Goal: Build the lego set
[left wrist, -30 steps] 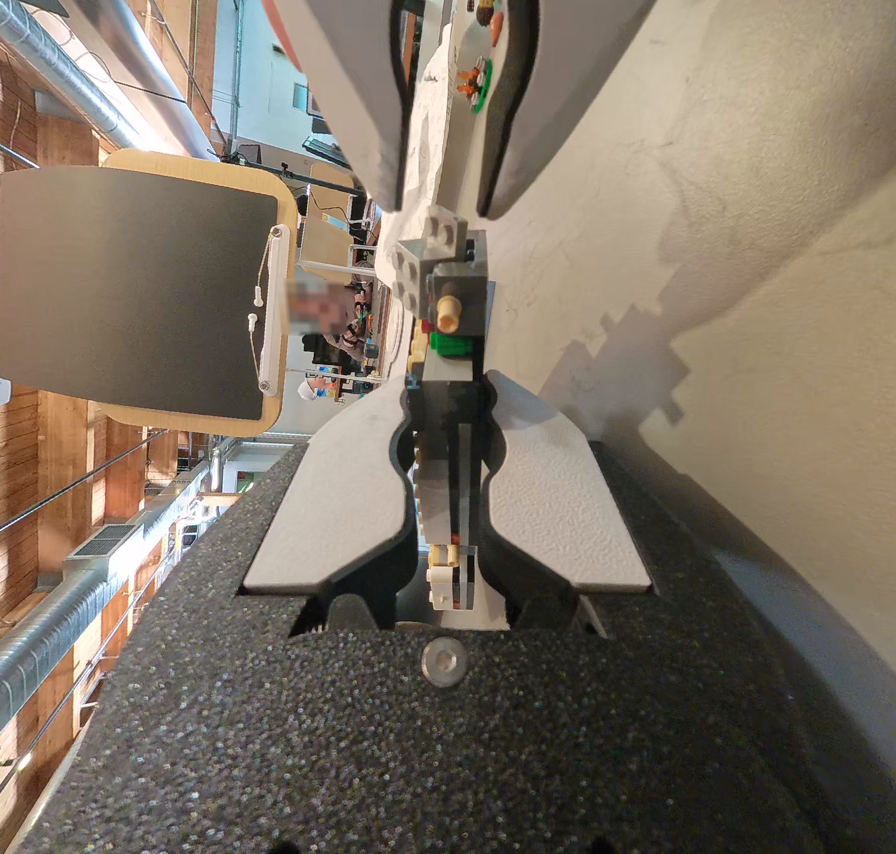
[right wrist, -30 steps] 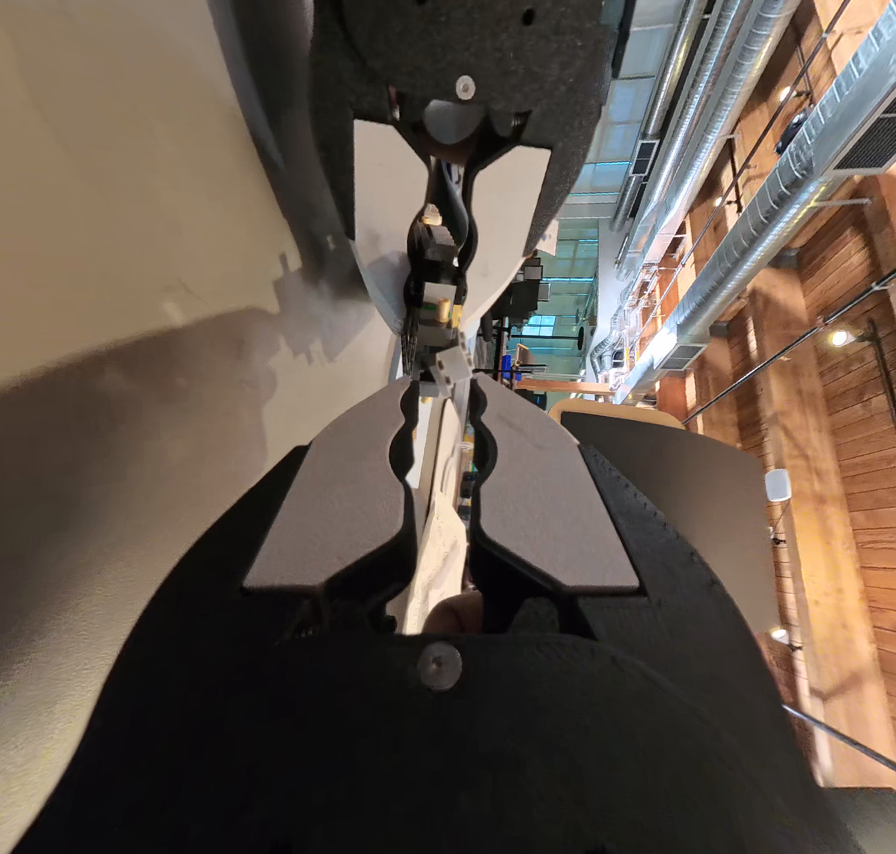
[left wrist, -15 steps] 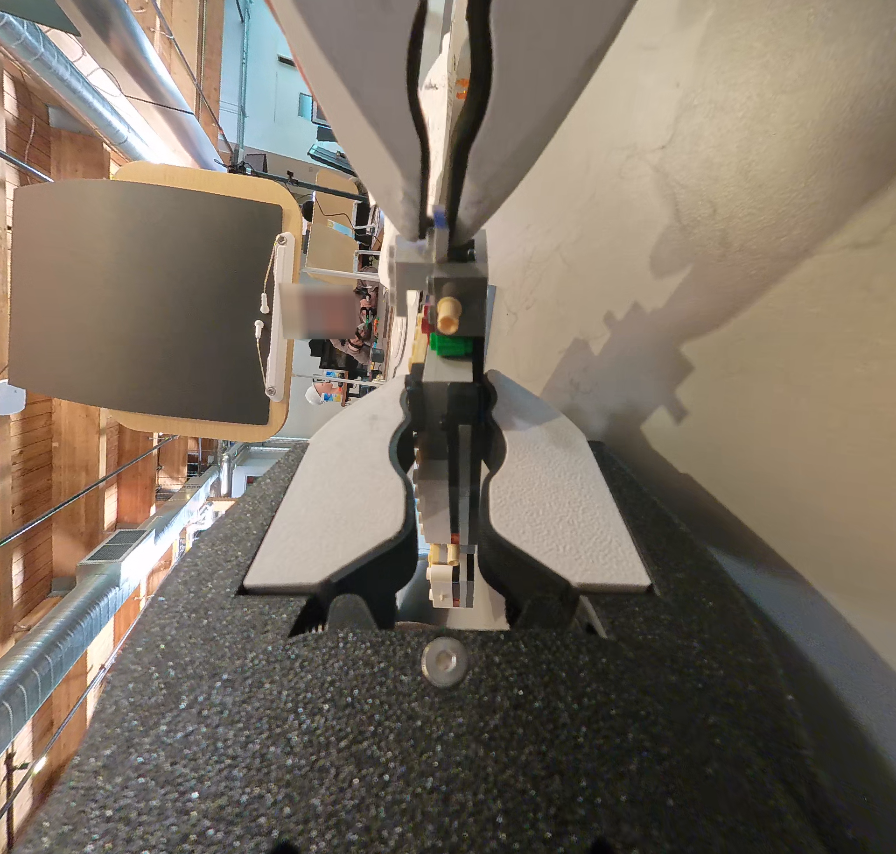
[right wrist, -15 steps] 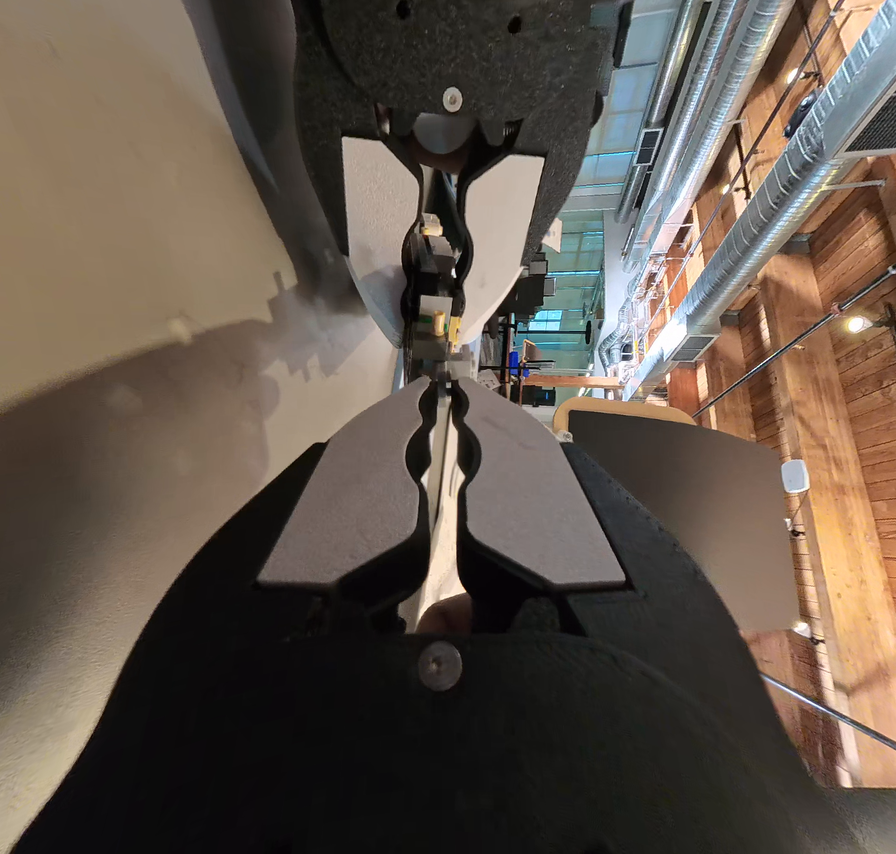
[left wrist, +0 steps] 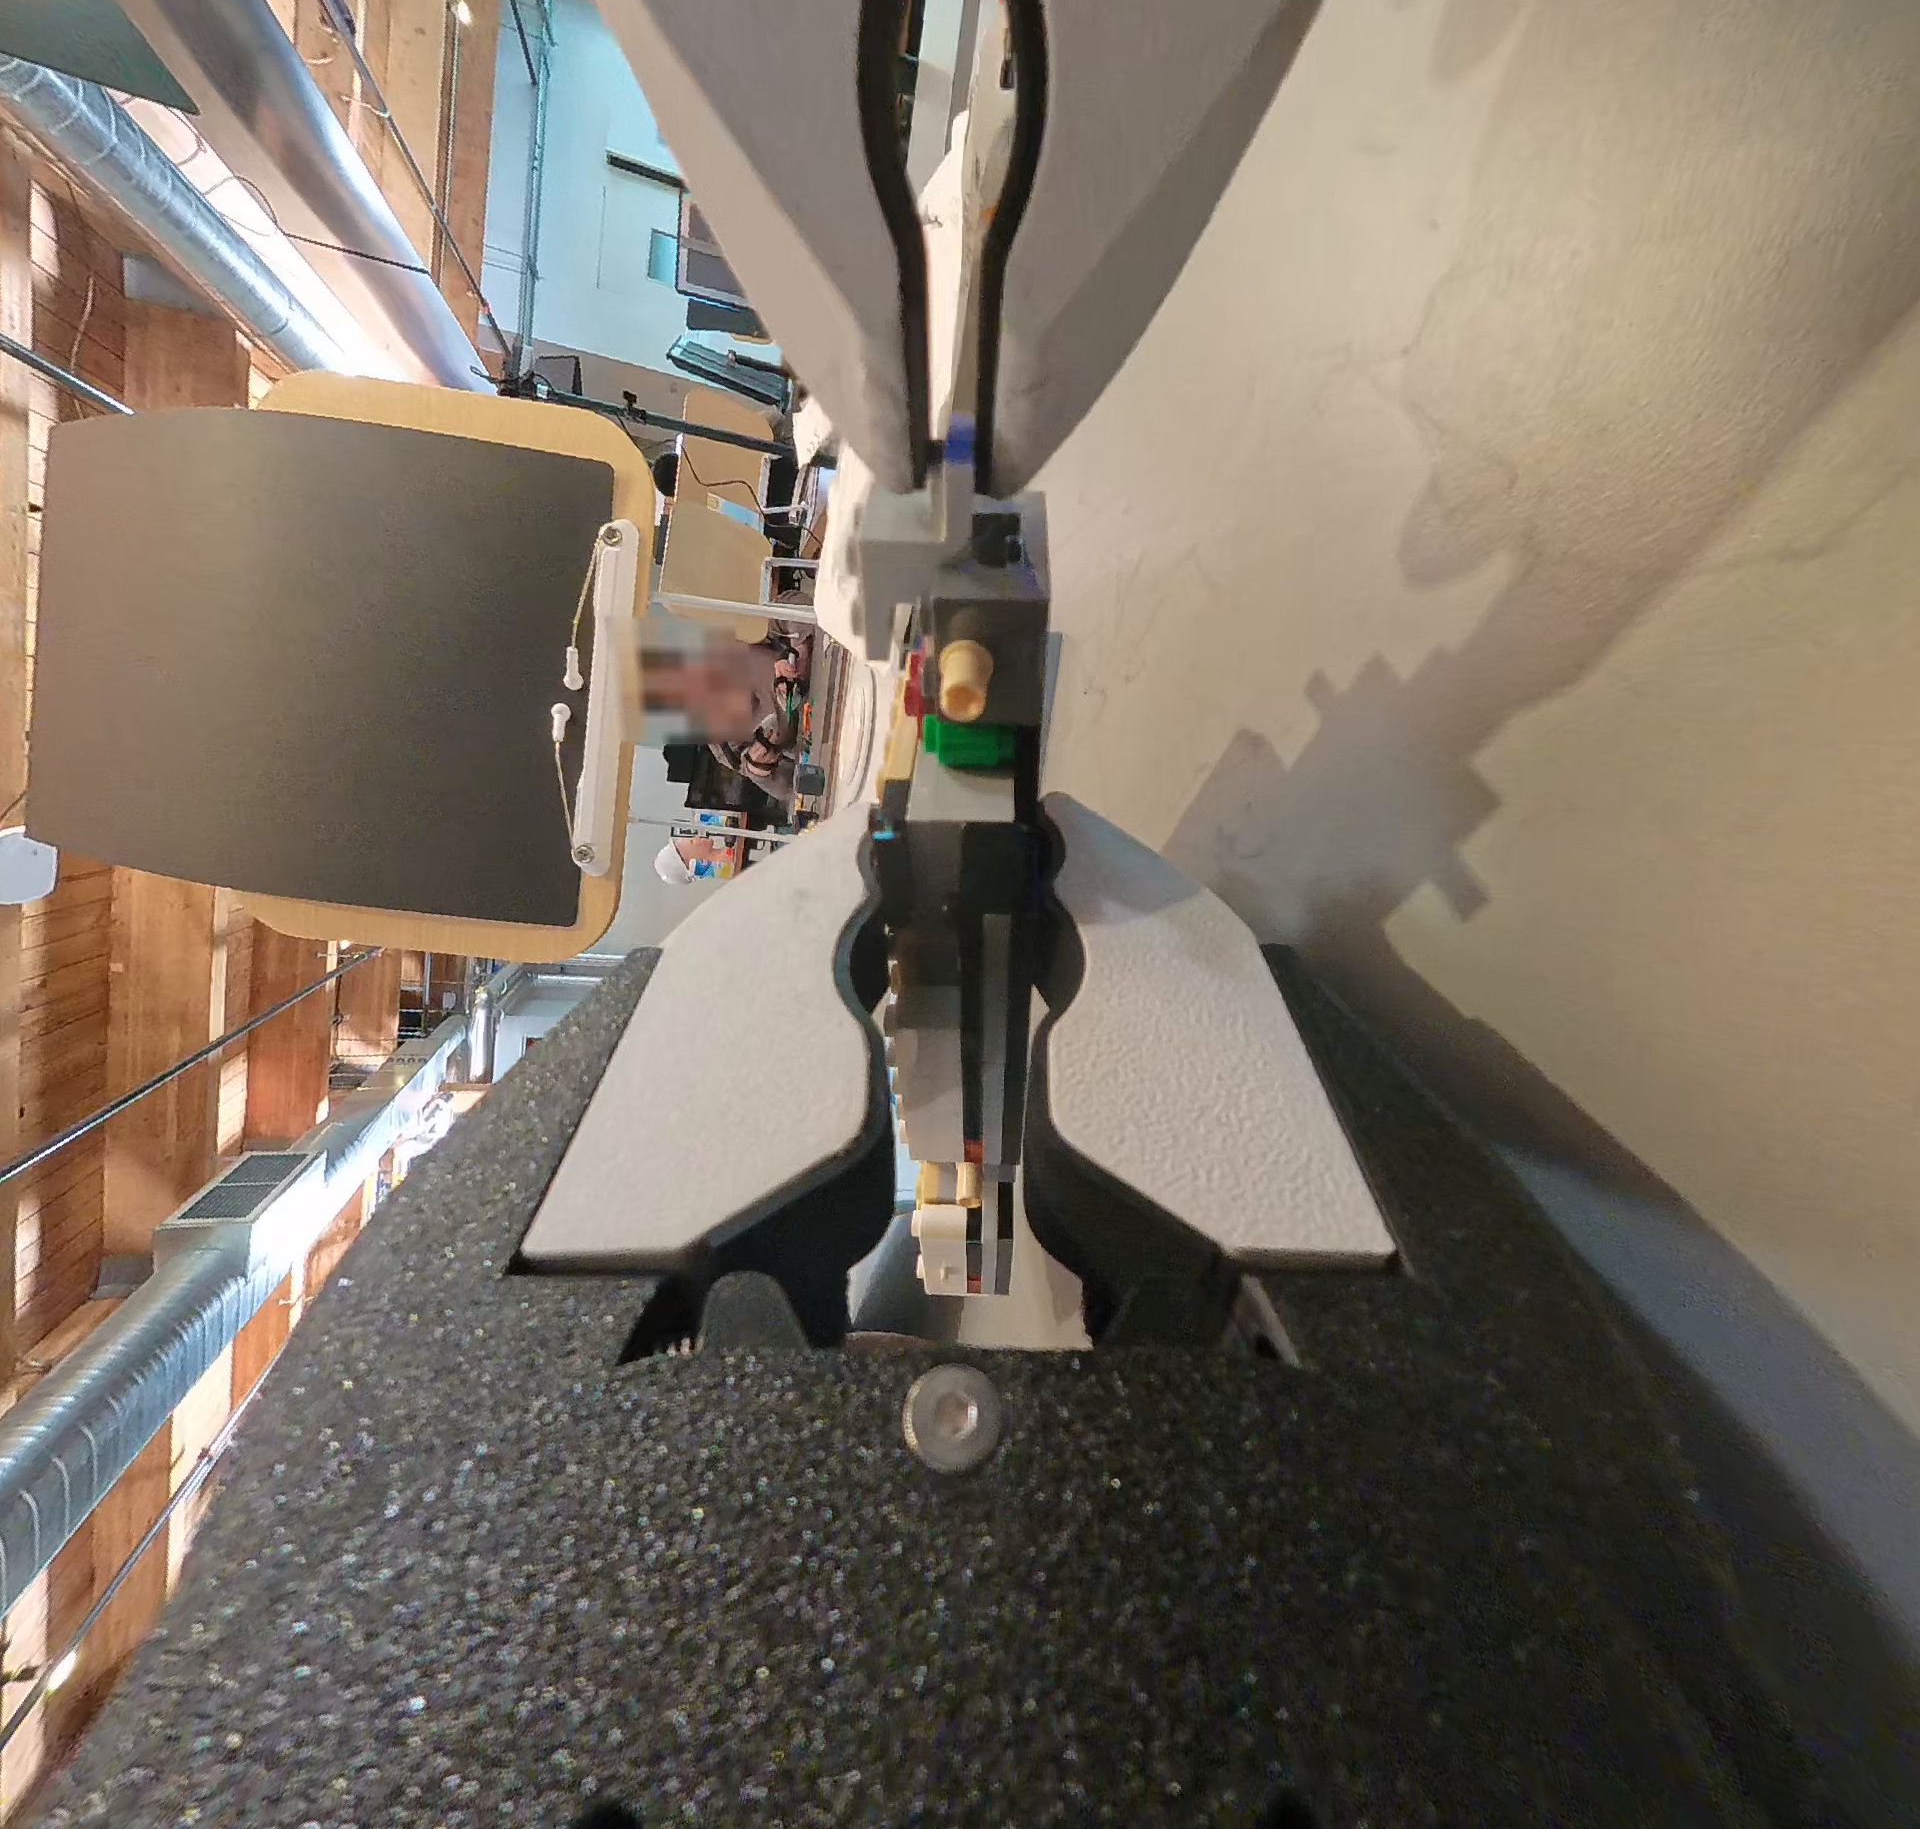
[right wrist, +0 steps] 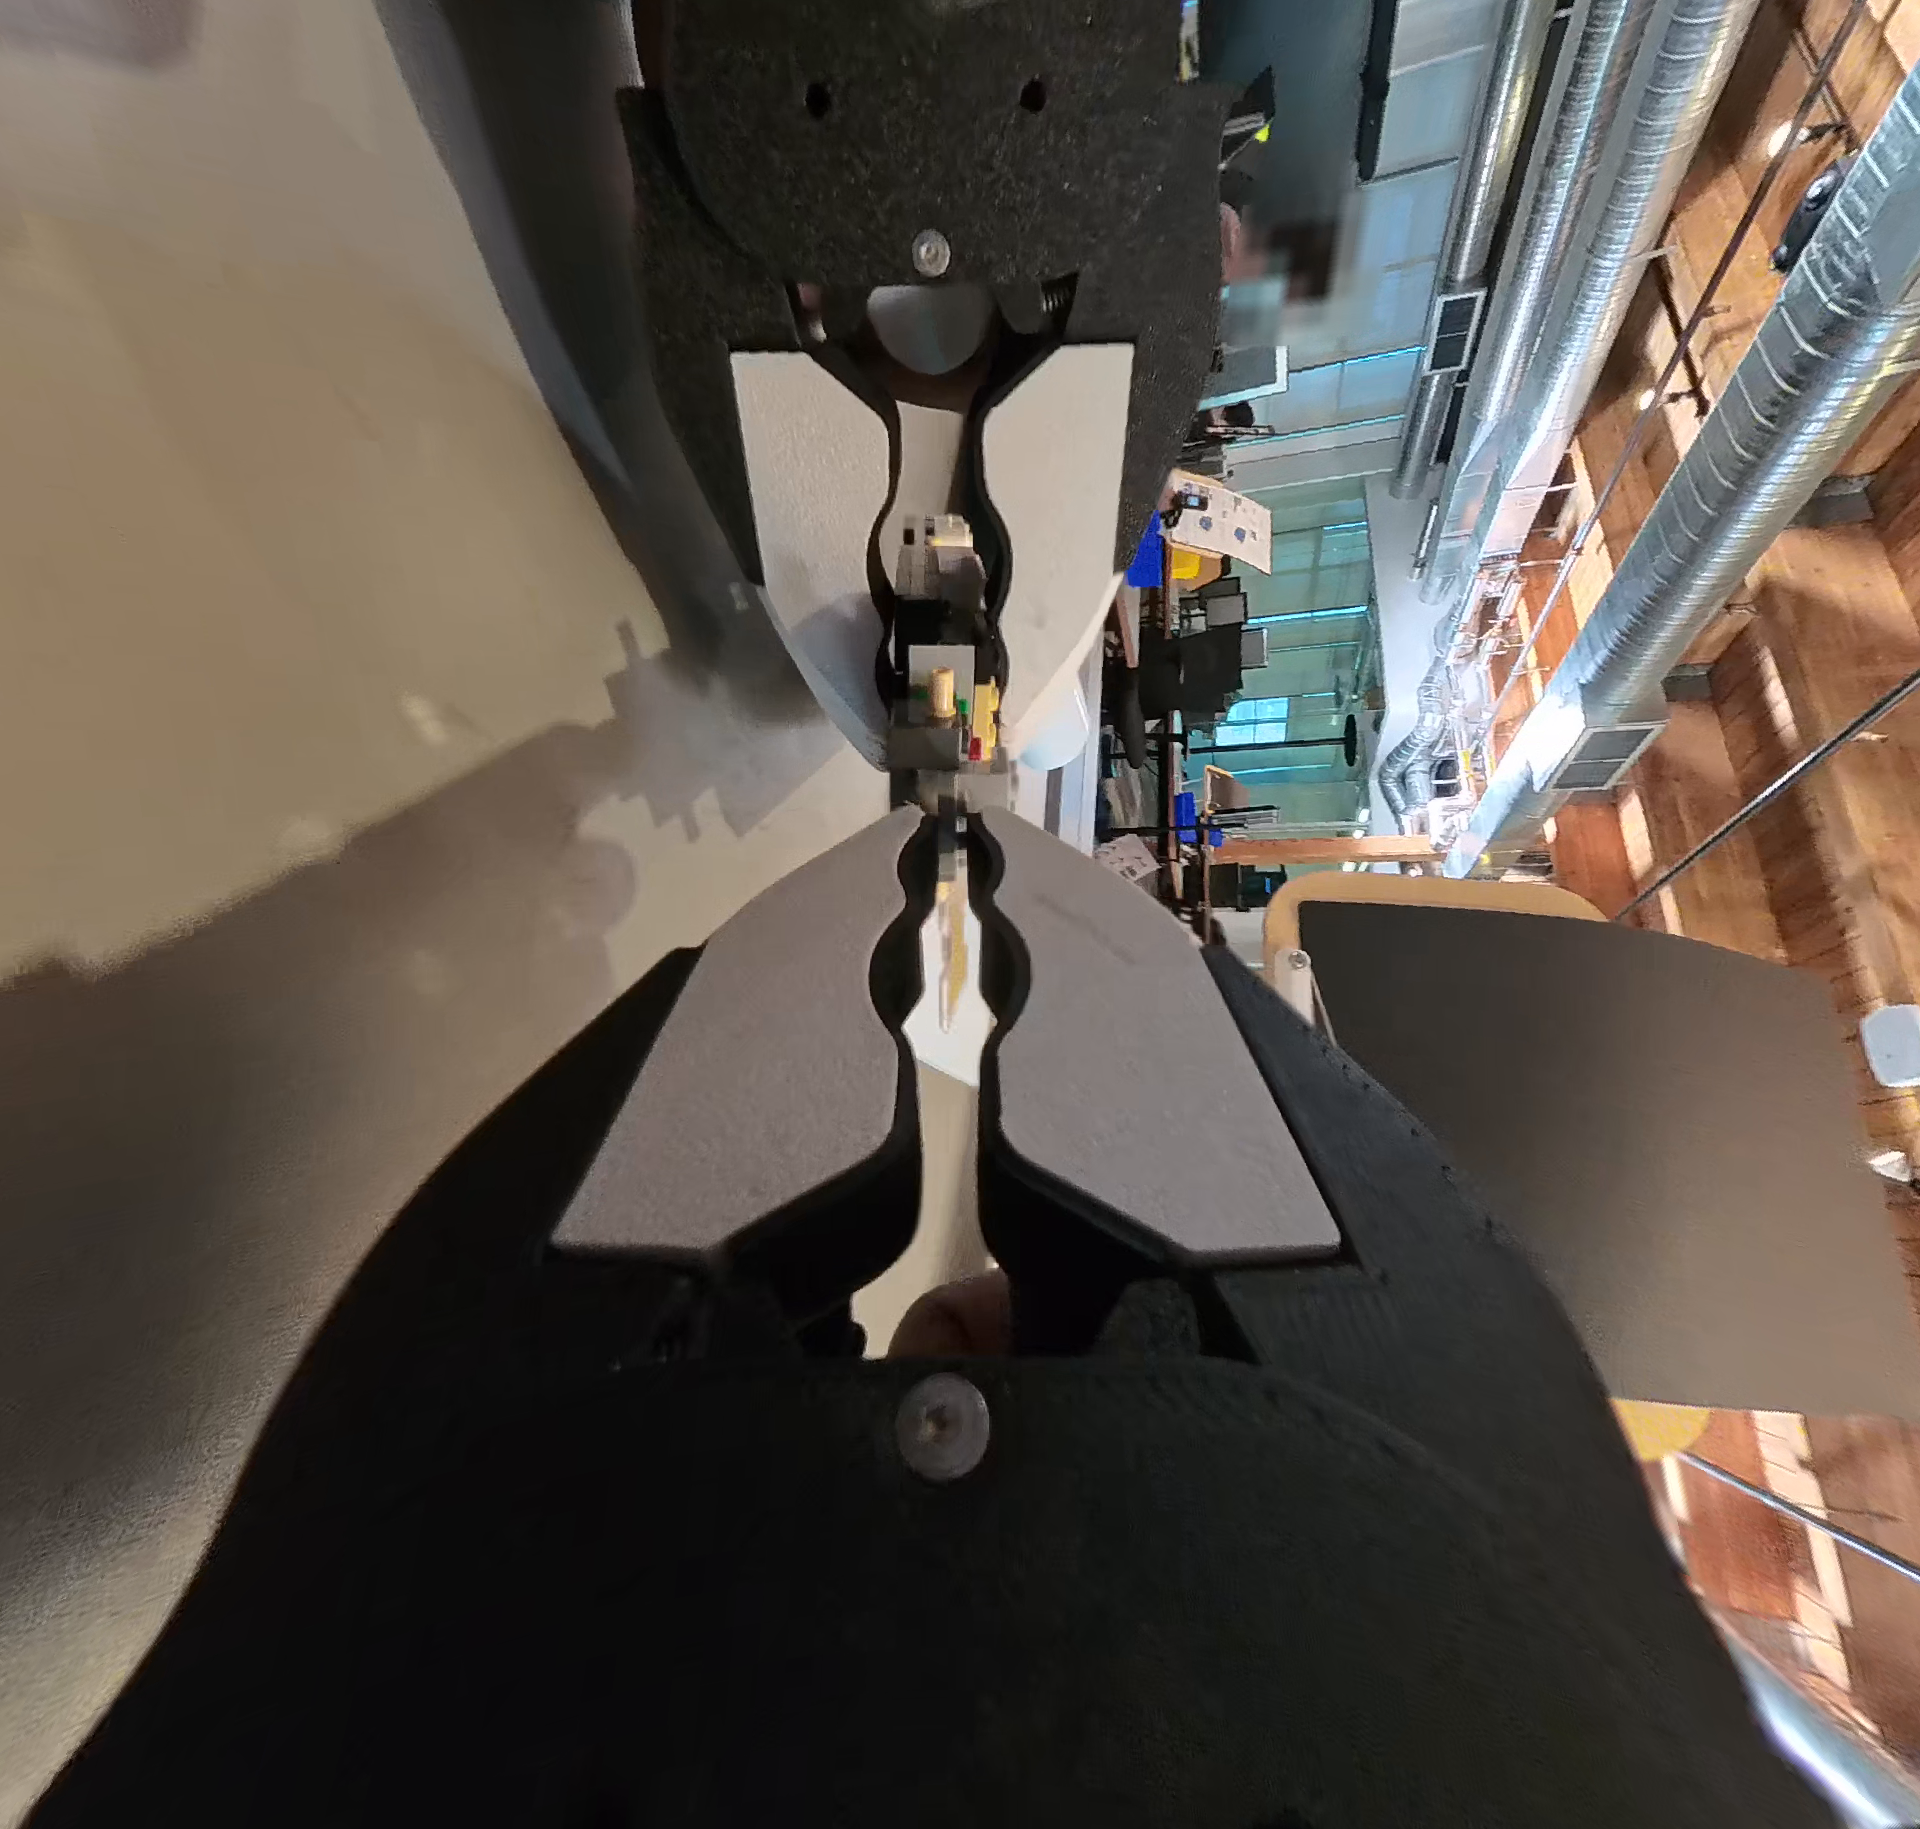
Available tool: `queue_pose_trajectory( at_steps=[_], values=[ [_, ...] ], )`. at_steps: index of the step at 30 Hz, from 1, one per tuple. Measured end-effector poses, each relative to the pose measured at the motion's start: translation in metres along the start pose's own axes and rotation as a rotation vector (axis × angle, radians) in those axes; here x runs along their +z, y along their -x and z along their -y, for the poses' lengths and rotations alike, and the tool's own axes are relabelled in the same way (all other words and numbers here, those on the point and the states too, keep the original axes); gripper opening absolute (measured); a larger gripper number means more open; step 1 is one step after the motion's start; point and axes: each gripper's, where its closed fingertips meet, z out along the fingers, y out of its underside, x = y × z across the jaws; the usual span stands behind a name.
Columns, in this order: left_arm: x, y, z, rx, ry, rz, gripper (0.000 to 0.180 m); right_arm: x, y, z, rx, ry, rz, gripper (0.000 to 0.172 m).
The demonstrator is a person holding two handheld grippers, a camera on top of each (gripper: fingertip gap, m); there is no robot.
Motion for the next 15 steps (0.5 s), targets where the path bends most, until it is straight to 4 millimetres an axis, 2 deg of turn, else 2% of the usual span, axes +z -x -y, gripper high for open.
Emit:
queue_pose_trajectory(
  at_steps=[9,15],
  values=[
    [0.0023,-0.0006,0.0016,0.007,-0.011,-0.010,0.024,0.0022,0.0055,-0.0020,-0.032,0.006,0.023,0.006],
    [0.0044,0.0002,0.0008,-0.004,-0.011,-0.014,0.024,0.0016,0.0065,-0.0016,-0.028,-0.001,0.034,0.025]
  ],
)
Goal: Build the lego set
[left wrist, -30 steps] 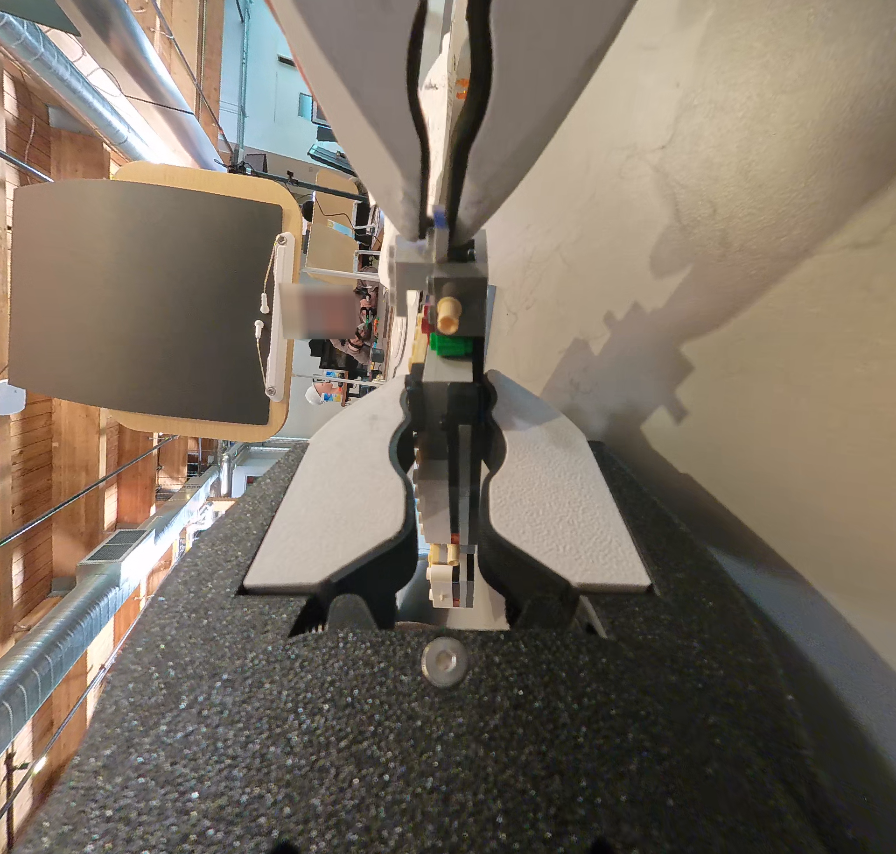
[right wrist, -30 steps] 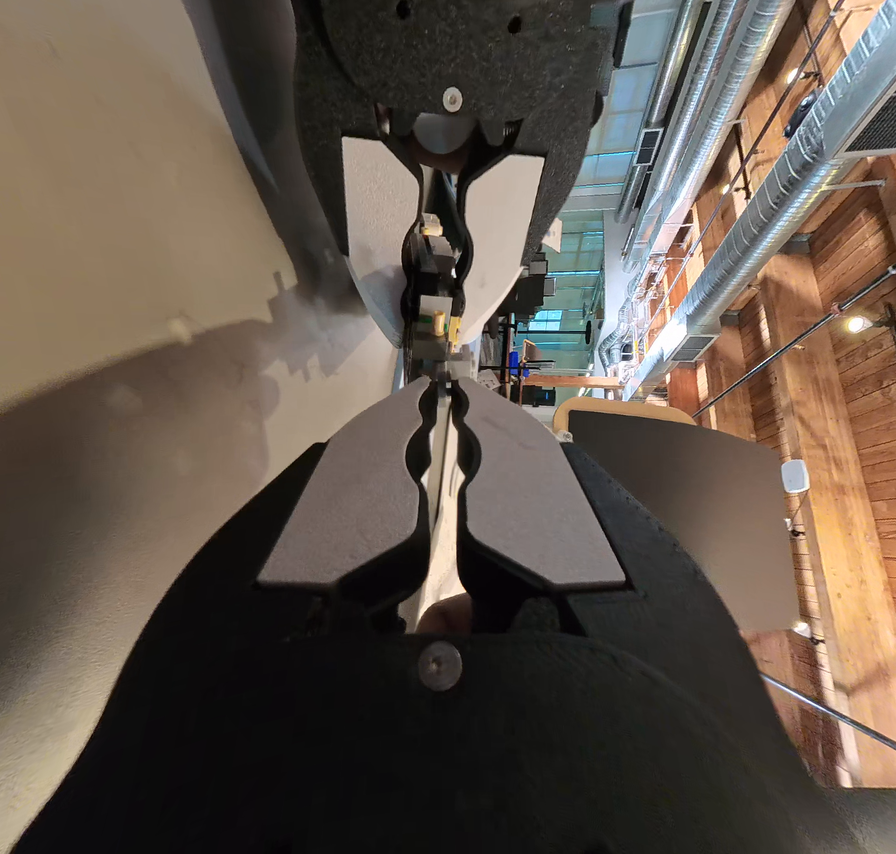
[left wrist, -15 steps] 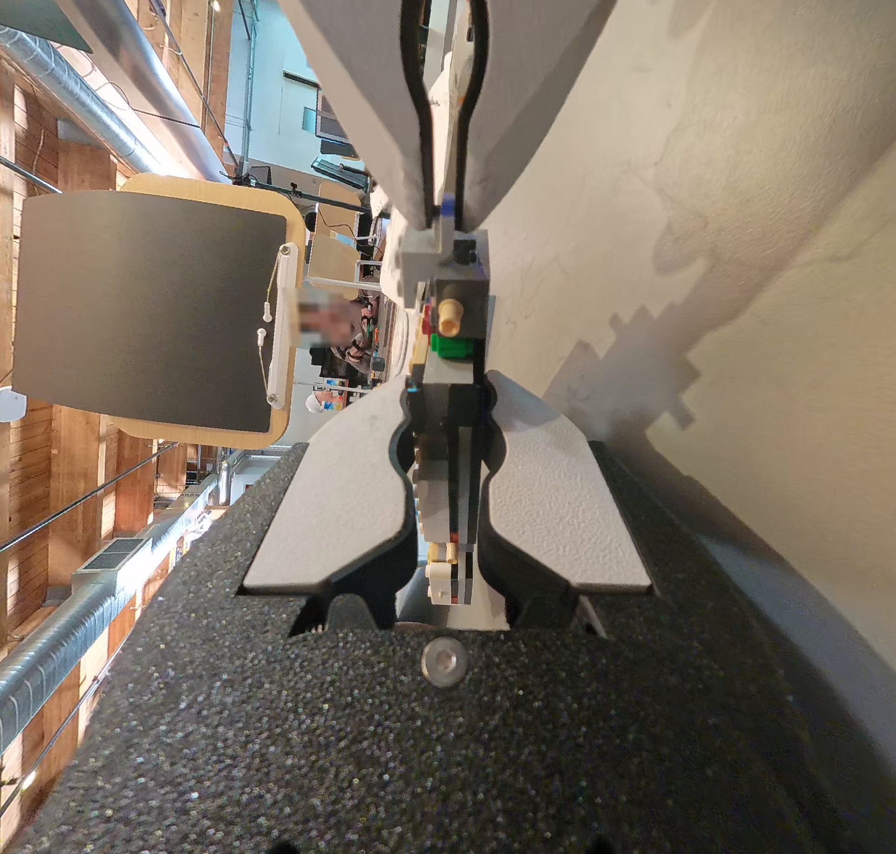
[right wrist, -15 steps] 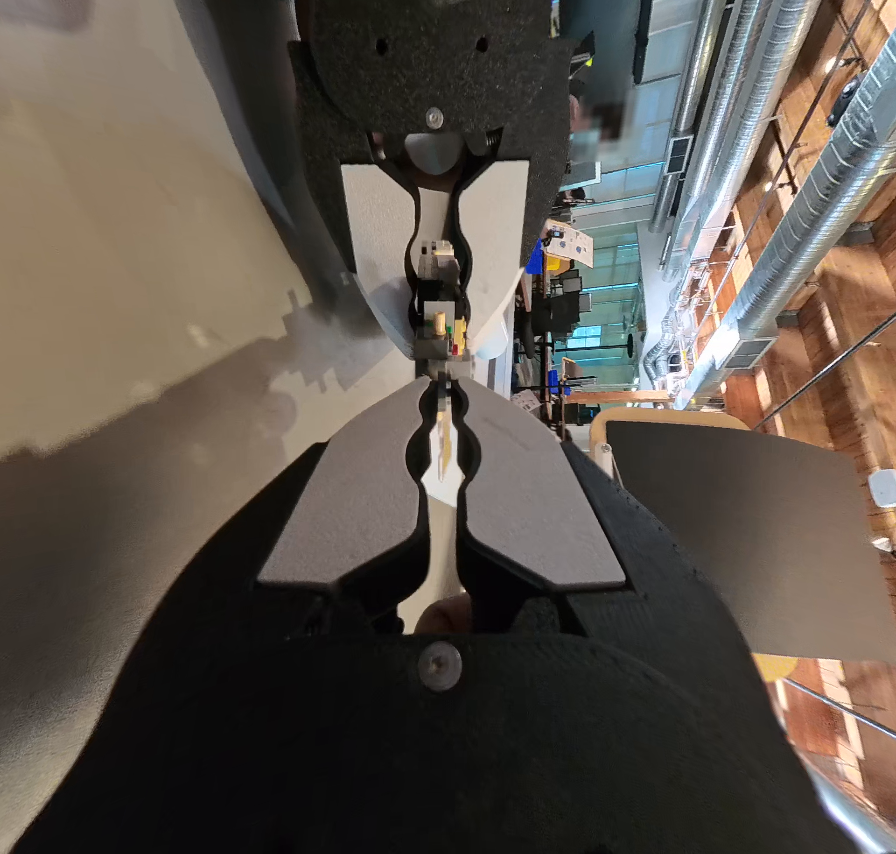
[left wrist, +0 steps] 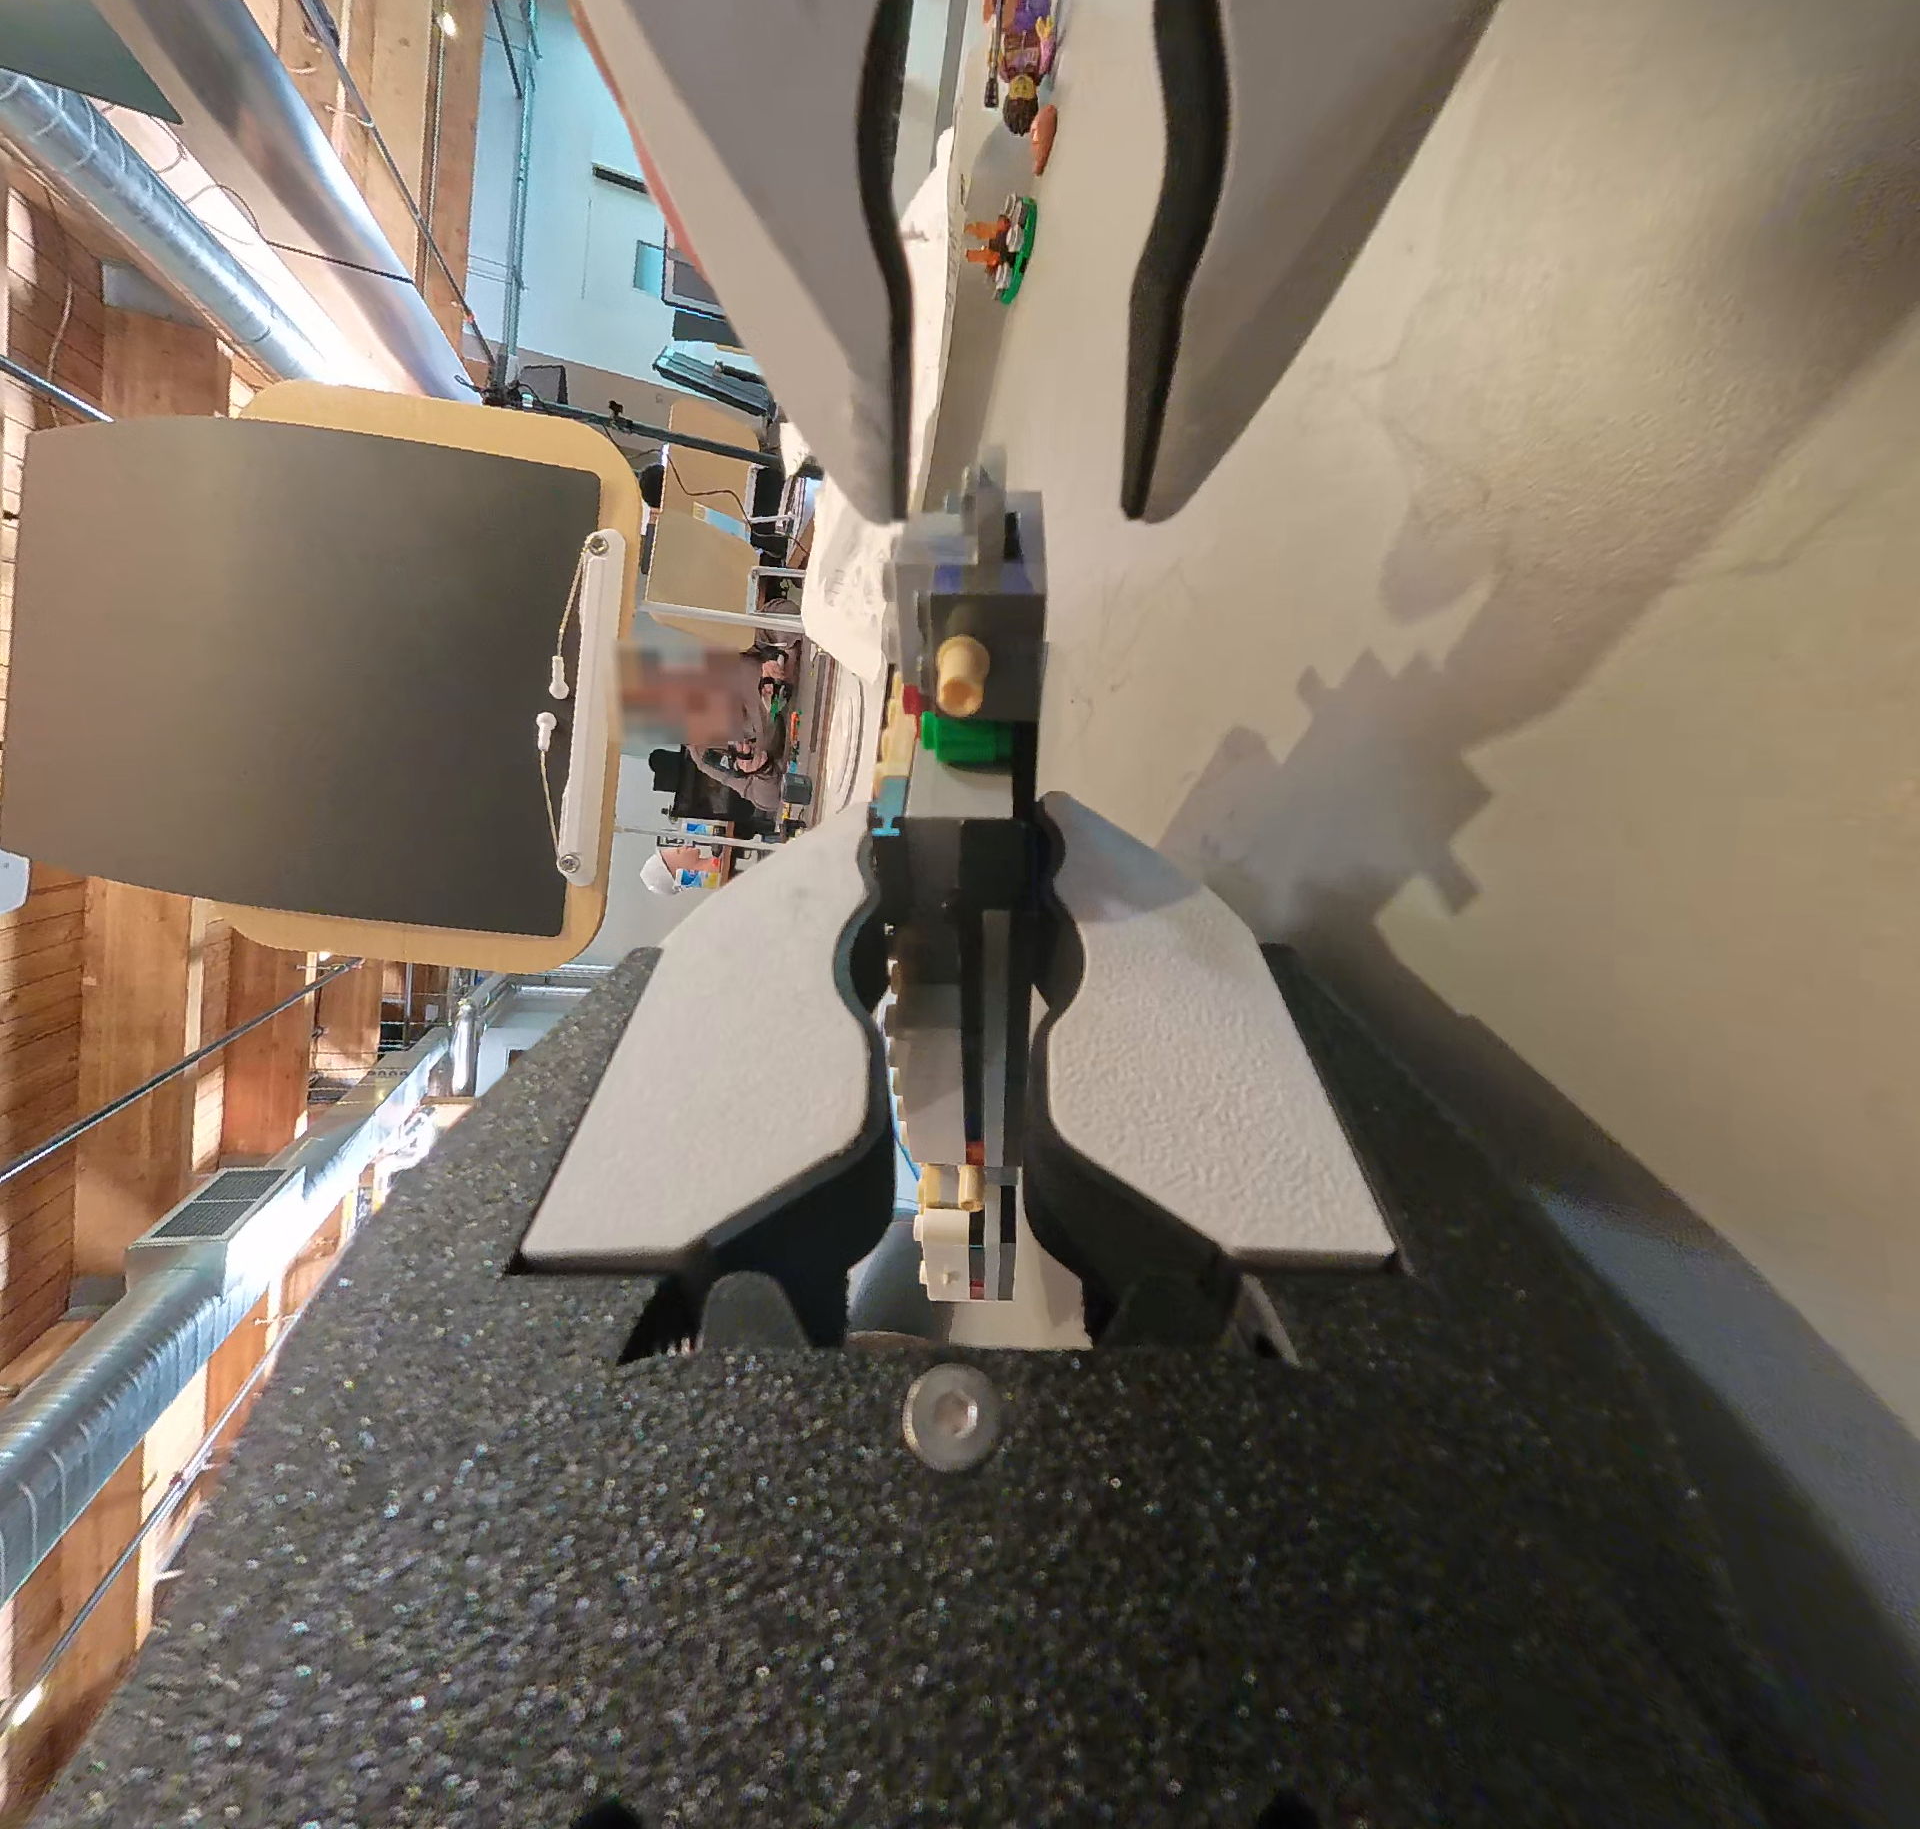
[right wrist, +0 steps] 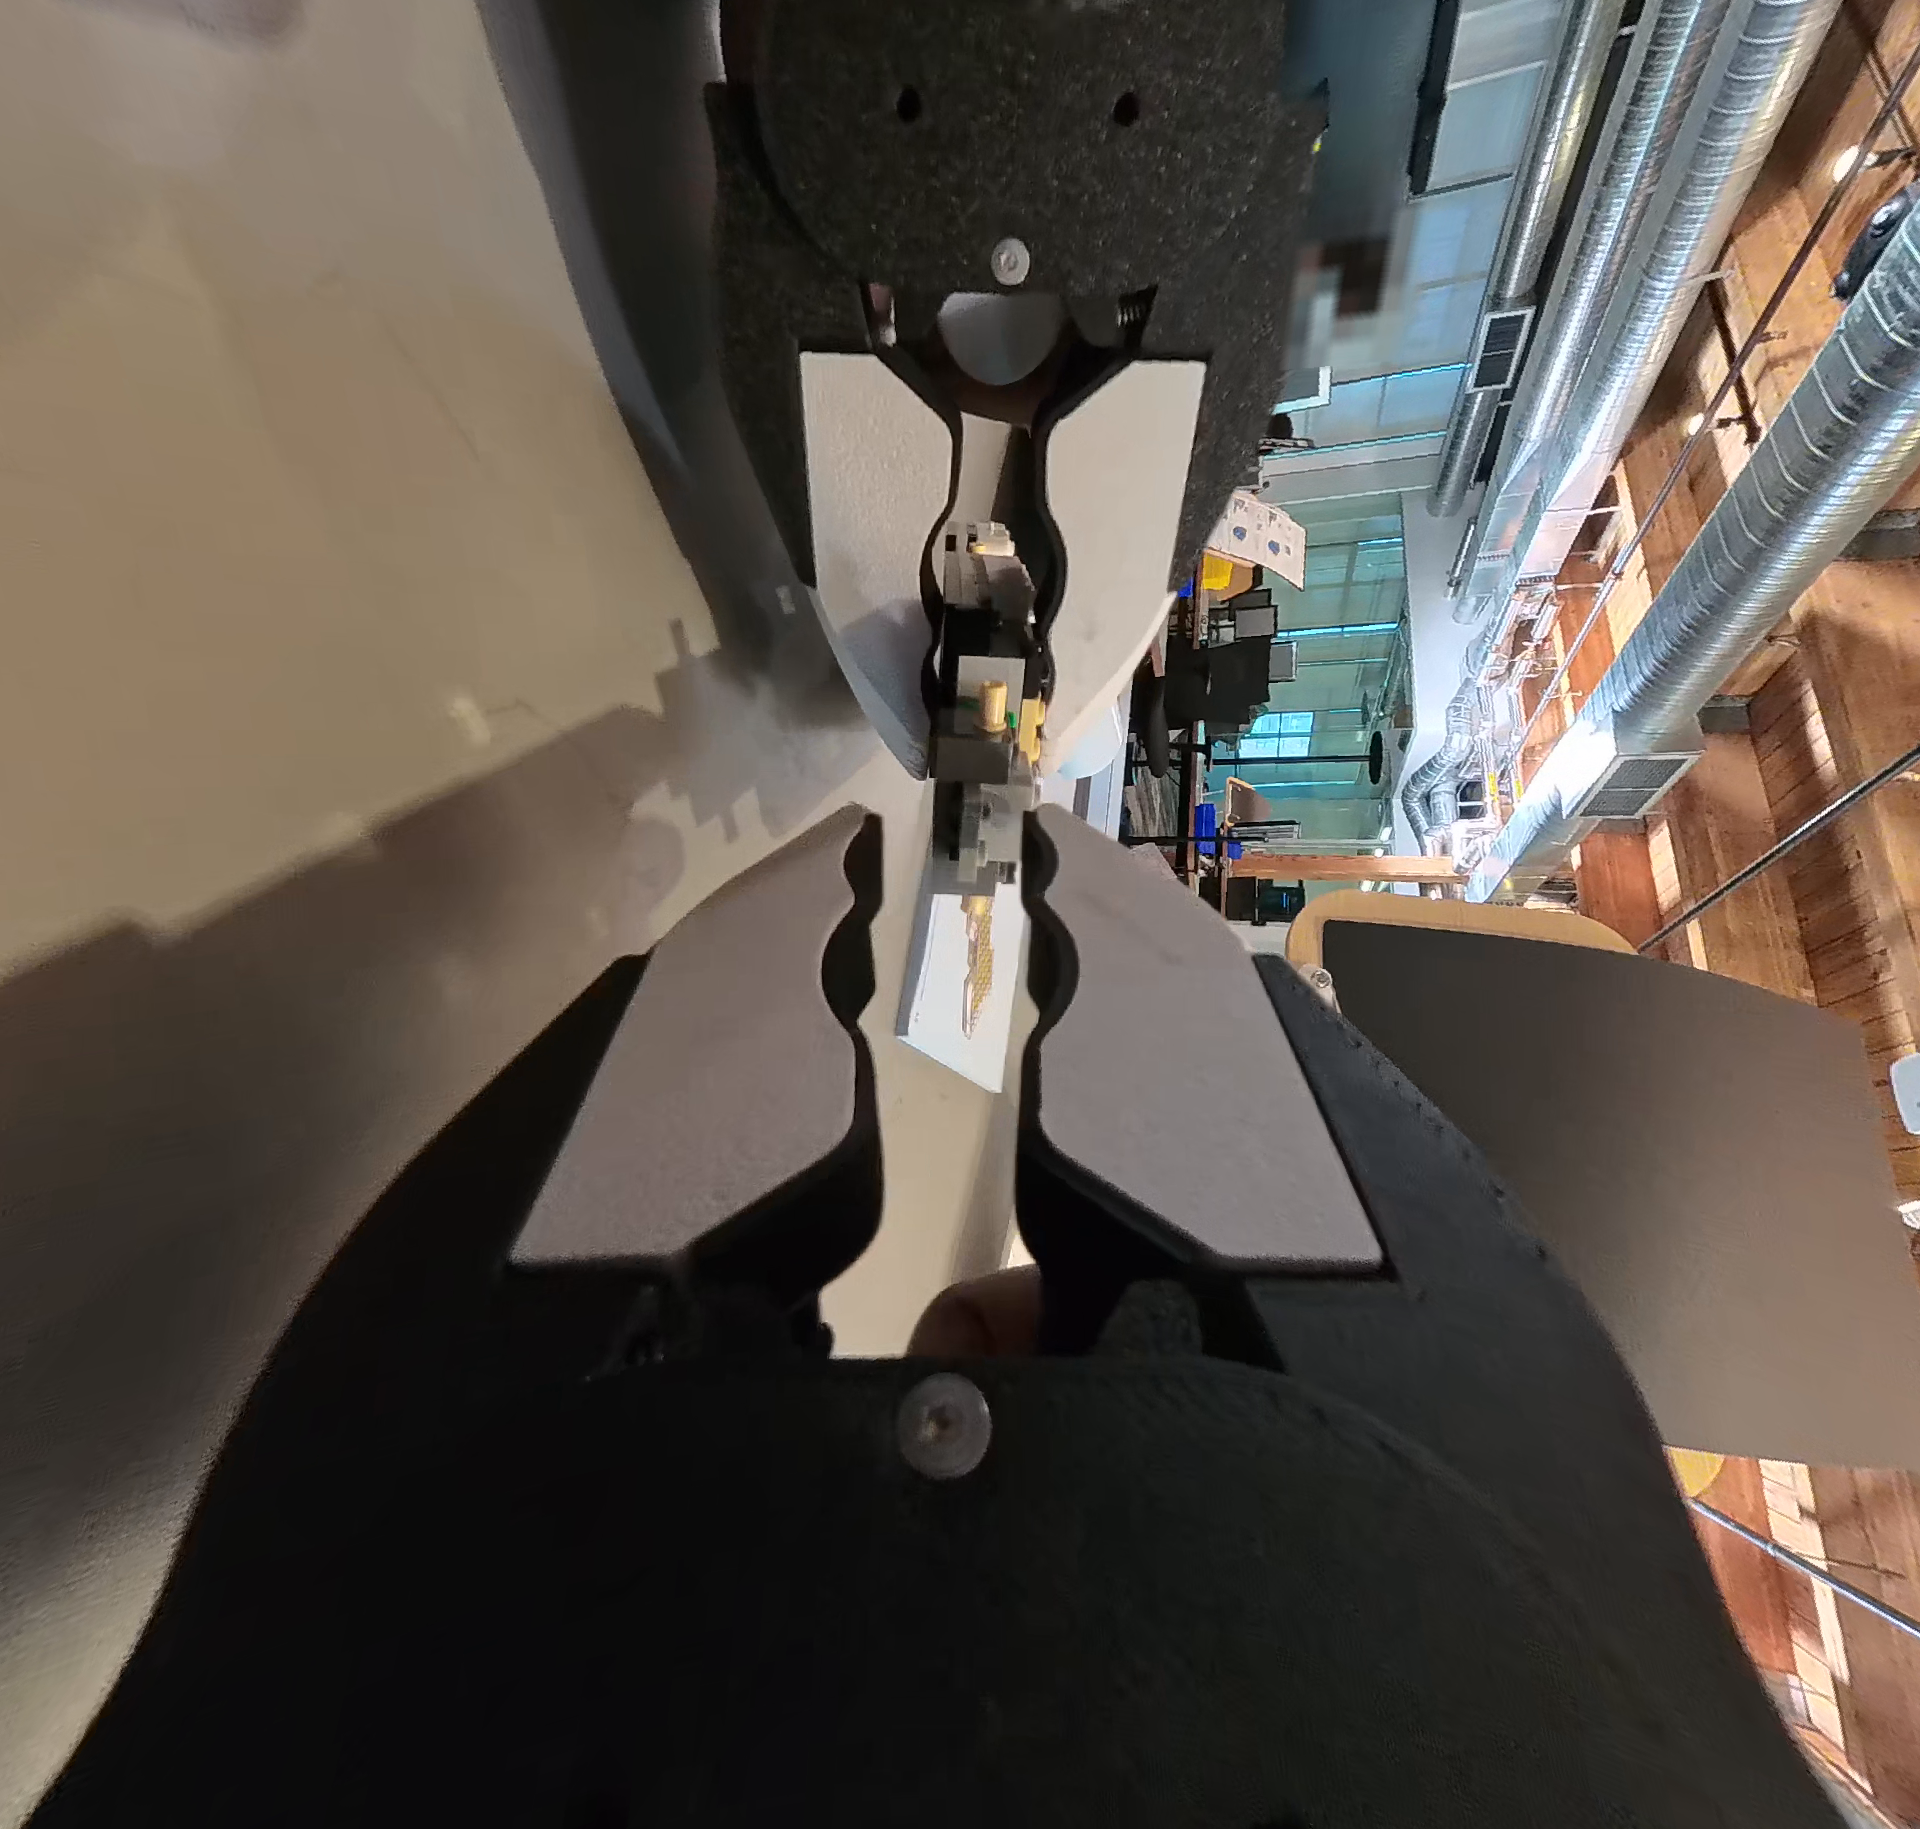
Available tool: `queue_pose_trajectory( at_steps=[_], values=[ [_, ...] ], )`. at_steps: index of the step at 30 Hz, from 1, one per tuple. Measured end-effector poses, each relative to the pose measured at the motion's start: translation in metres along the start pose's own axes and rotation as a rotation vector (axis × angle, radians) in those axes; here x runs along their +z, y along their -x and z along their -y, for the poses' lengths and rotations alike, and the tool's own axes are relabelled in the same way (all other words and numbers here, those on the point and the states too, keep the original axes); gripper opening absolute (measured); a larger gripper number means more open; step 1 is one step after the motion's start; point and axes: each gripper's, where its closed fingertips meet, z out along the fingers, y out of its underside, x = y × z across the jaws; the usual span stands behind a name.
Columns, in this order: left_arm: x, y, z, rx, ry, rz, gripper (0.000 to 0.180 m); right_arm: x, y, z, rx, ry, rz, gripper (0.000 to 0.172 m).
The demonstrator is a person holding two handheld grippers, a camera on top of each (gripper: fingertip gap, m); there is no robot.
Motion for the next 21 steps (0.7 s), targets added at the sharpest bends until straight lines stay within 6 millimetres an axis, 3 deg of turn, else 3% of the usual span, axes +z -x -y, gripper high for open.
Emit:
queue_pose_trajectory(
  at_steps=[9,21],
  values=[
    [0.002,0.002,0.000,-0.012,-0.006,-0.008,0.024,0.005,-0.008,-0.004,0.022,0.025,-0.033,0.042],
    [0.005,0.005,0.002,-0.006,-0.006,-0.009,0.024,0.014,-0.010,-0.005,-0.034,0.051,-0.049,0.034]
  ],
)
